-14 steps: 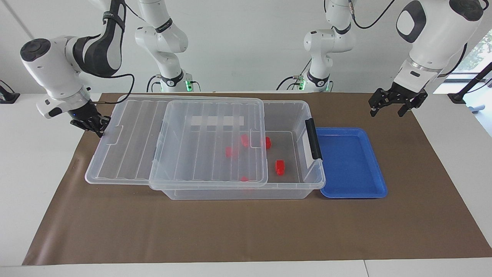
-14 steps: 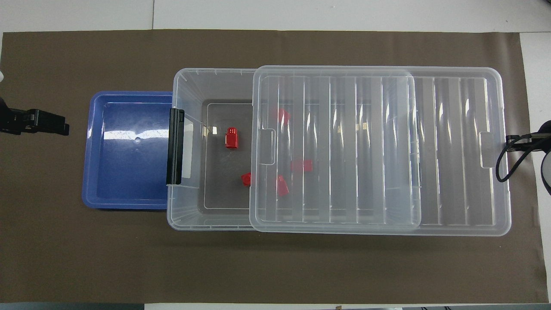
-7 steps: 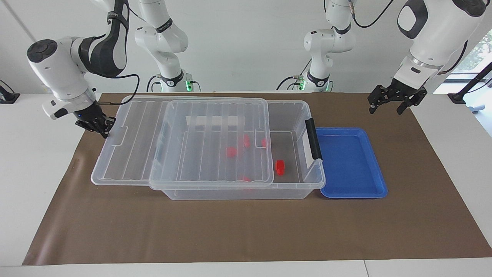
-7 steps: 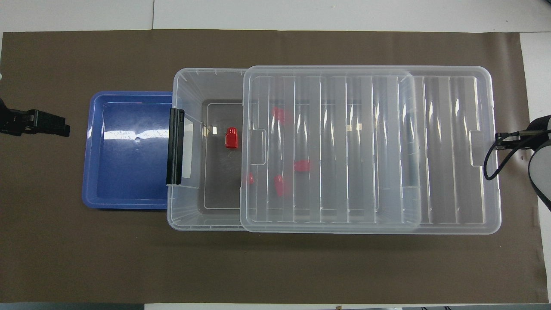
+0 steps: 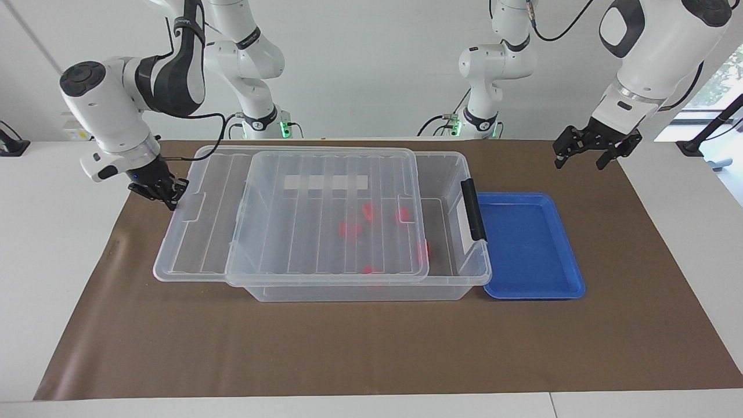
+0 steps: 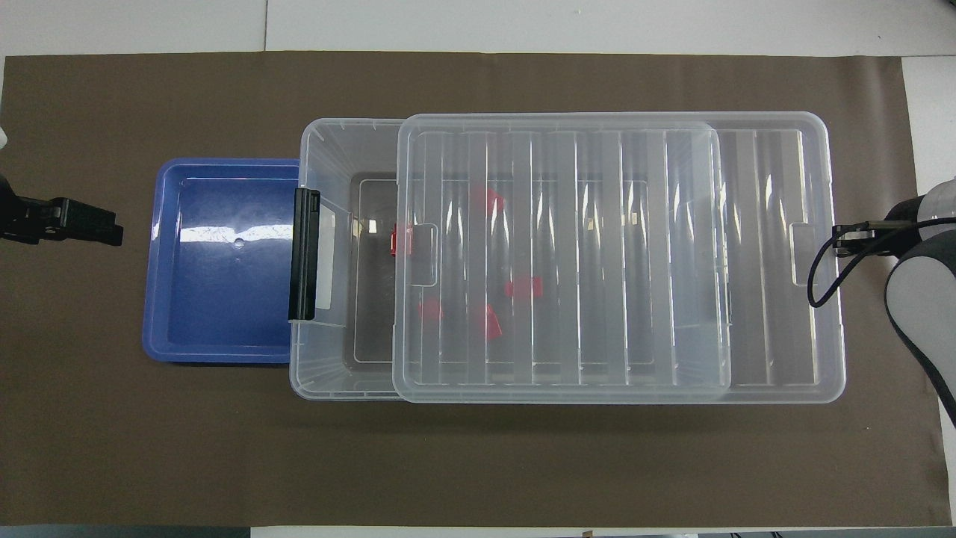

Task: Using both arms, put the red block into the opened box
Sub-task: 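Slide the clear lid back over the box with the right gripper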

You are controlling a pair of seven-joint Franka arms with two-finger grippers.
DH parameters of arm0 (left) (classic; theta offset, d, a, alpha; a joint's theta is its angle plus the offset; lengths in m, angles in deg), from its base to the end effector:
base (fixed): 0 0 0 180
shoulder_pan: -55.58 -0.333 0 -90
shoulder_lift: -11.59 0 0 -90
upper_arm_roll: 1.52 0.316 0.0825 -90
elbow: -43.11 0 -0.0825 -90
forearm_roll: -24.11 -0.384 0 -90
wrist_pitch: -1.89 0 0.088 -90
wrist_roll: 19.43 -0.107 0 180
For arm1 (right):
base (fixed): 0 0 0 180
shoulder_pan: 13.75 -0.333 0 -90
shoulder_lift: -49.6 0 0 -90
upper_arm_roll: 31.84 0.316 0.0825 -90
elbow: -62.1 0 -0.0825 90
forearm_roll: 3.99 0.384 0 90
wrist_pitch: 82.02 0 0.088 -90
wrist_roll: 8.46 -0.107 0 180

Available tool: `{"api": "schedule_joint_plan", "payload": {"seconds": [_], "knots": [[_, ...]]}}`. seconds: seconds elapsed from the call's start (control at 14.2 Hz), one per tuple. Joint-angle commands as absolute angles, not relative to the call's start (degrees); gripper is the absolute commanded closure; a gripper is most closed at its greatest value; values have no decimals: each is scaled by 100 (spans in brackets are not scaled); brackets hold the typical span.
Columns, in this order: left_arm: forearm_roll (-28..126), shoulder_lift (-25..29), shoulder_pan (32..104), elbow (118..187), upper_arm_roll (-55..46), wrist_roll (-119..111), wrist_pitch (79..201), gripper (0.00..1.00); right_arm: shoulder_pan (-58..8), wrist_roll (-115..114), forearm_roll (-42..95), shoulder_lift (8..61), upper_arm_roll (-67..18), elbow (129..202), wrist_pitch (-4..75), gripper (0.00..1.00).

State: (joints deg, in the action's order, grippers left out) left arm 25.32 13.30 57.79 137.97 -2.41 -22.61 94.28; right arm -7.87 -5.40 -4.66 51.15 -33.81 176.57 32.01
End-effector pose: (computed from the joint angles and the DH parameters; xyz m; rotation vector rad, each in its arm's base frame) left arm 0.5466 -0.0319 0.6045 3.1163 -0.1693 -0.0207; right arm 0.5445 -0.0759 0.4723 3.1274 -0.1235 0.0287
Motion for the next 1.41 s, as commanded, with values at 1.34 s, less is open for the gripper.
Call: {"api": "schedule_joint_plan", "payload": {"seconds": [1.34], "knots": [[2569, 1457, 5725, 13909, -276, -2321, 9409, 0, -1612, -1979, -391, 5251, -3315, 17829, 3355, 100]]}}
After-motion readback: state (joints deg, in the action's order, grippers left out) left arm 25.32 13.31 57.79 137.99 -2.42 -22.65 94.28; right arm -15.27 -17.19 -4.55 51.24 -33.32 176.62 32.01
